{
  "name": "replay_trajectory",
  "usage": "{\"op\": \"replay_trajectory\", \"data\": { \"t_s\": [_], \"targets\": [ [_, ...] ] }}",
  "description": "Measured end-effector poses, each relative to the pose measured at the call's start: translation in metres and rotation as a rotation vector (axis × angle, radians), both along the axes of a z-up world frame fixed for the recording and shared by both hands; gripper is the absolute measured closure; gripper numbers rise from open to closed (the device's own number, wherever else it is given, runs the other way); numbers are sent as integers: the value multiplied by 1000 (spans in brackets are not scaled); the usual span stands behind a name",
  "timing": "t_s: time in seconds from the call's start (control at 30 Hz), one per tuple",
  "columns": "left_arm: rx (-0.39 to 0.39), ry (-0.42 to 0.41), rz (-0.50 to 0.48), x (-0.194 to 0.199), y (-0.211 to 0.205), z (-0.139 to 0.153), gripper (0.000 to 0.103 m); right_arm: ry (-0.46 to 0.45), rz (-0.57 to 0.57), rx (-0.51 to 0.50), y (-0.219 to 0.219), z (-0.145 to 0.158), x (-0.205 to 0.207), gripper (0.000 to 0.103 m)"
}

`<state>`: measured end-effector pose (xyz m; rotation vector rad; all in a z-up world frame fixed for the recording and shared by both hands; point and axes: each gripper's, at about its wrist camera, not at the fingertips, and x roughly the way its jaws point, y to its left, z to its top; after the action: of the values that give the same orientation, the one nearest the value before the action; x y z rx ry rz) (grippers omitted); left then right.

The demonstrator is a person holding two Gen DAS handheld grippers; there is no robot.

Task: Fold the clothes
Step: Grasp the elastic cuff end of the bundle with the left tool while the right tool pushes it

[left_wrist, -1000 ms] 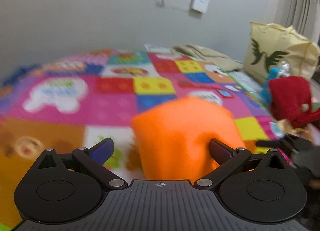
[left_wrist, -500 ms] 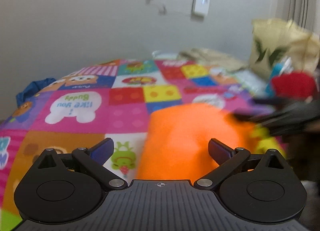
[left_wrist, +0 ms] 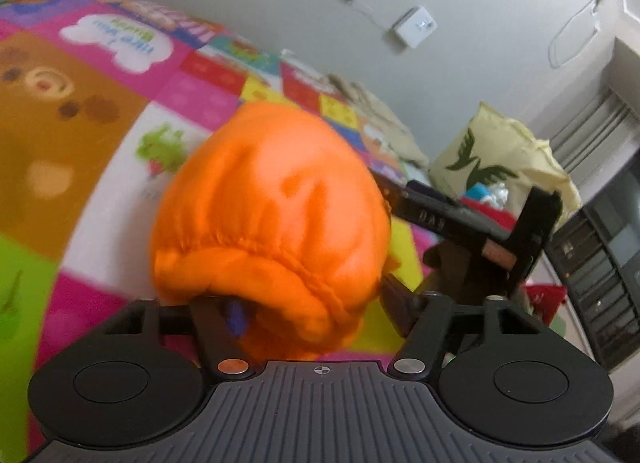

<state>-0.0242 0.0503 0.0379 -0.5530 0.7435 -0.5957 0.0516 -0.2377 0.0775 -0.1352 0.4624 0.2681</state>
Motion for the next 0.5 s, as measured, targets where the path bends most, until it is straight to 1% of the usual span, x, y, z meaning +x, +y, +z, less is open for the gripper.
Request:
{"op": "replay_trajectory", "data": {
  "t_s": [0.03,0.07,0.13,0.2,0.23,0.3,0.33,0.4,0.43,0.47,0.5],
  "targets": [
    [-14,-39,-19,1,-4,6,36,-17,-4,-6,0,5,-2,0],
    [8,-81,-43,-2,-10,11,39,-28,-9,-12,-1,8,-1,0],
    [60,-164,-93,-8,-23,22,39,-38,-30,-35,-2,10,4,0],
    [125,-145,-122,-8,-36,13,39,-29,-51,-59,-4,5,12,0],
    [158,-133,-136,-7,-43,9,39,-11,-60,-77,-4,-1,17,0],
    [218,-77,-149,-5,-53,-9,41,23,-85,-125,-4,-17,24,0],
    [241,-67,-159,-7,-55,-15,41,24,-99,-151,-5,-25,24,0],
    [249,-82,-203,-16,-57,-16,39,33,-123,-179,-9,-36,22,0],
    [235,-97,-230,-21,-55,-12,35,39,-132,-184,-13,-39,21,0],
    [208,-121,-254,-27,-50,-4,28,46,-141,-188,-16,-43,21,0],
    [179,-147,-279,-32,-45,4,24,60,-142,-191,-18,-45,20,0]
  ]
}}
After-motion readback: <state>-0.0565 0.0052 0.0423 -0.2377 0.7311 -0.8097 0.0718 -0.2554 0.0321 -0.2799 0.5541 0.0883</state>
